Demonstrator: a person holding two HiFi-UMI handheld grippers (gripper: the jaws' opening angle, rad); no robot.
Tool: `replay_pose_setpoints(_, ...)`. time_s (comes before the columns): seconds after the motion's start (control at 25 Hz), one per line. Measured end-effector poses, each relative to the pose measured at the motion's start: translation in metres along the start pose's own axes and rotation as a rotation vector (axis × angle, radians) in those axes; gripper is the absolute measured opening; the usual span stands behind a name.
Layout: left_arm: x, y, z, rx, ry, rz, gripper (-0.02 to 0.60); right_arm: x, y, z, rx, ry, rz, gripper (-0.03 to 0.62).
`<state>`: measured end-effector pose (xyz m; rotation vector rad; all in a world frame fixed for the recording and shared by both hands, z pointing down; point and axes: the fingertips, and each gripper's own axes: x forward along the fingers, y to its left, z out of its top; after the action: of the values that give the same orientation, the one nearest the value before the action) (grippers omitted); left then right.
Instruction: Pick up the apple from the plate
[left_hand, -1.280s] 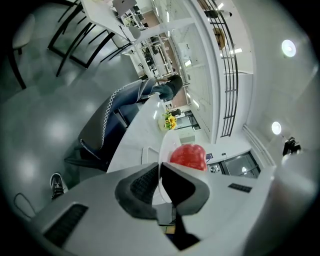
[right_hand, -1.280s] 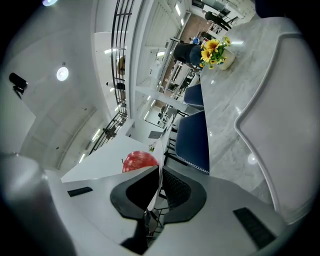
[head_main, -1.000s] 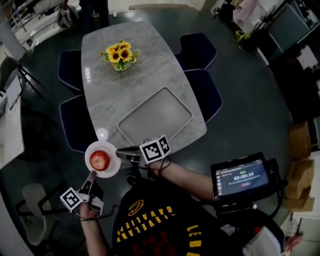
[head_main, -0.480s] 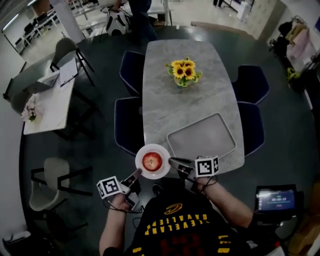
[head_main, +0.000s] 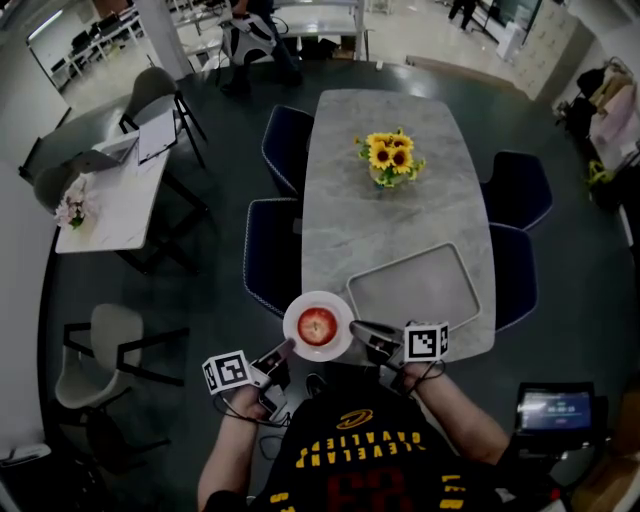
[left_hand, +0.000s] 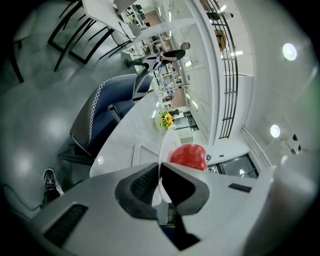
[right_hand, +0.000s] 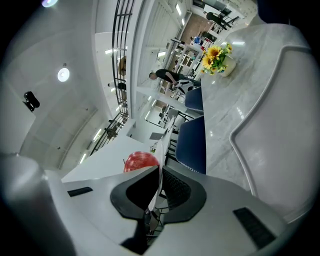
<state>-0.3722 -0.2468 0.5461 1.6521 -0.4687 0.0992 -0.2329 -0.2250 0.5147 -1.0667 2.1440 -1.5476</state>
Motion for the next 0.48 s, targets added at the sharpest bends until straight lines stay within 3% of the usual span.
replay_pose_setpoints(0.2, 0.008, -0.015, 0.005, -0.011, -0.002, 0.001, 0.021, -0.005, 0.004, 0.016, -0.011, 0.003, -0.002, 0.028)
replay_pose_setpoints(0.48, 0.001, 0.002, 0.006, -0.004, 0.002, 0.015, 0.021, 0.006, -0.003, 0.003, 0.004, 0.009, -0.004, 0.028)
